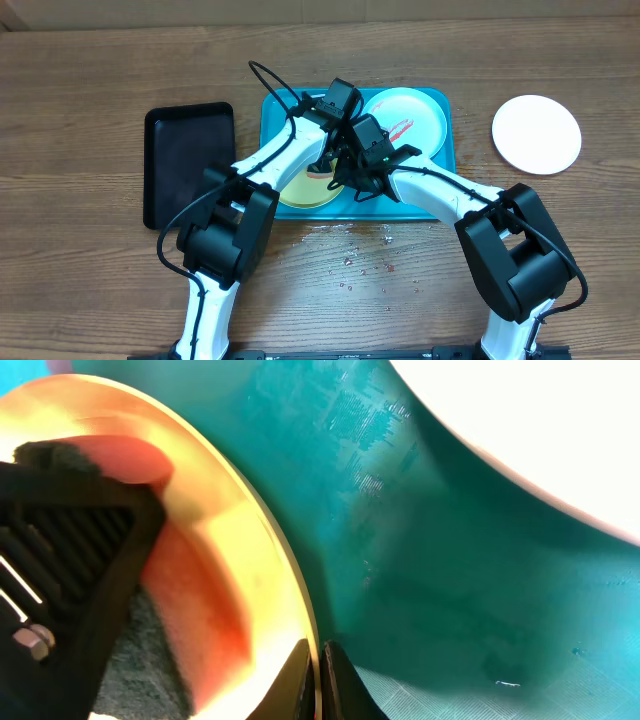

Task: Clean dirty plates on tray and stack at the side
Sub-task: 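Scrub the yellow plate with the sponge while right gripper holds rim, then return the sponge to the black tray with the left gripper, then lift the yellow plate off the teal tray with the right gripper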

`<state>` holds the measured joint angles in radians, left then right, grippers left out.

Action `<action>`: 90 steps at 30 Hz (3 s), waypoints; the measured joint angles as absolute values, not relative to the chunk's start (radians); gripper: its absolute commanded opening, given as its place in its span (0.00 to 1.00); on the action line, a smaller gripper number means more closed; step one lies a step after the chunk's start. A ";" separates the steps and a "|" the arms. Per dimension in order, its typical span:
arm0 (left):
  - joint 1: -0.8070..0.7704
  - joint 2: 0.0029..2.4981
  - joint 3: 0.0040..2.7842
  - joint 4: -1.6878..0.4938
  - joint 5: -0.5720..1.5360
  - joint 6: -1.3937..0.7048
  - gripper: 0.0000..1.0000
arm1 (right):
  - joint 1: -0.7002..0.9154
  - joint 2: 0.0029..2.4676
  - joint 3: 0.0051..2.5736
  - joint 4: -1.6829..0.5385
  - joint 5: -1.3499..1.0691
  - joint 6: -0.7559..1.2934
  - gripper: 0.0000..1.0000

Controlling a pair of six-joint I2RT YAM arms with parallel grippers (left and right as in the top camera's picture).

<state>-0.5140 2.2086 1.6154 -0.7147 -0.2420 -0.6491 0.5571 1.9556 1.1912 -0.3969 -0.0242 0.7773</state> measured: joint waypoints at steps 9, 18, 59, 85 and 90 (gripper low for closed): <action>-0.440 2.208 1.612 -0.758 -0.310 -0.652 0.04 | 0.559 1.956 1.191 -0.394 -0.020 0.778 0.04; -0.392 2.207 1.618 -0.781 -0.319 -0.625 0.04 | 0.559 1.956 1.191 -0.387 -0.019 0.778 0.04; 0.073 1.736 1.210 -0.656 -0.161 -0.215 0.04 | 0.530 1.921 1.195 -0.465 -0.011 0.732 0.04; 0.056 1.618 1.436 -0.862 -0.001 -0.184 1.00 | 0.531 1.919 1.316 -0.655 0.051 0.659 0.04; 0.051 1.524 1.441 -0.869 0.050 -0.184 1.00 | 0.531 1.919 1.466 -0.781 0.166 0.595 0.04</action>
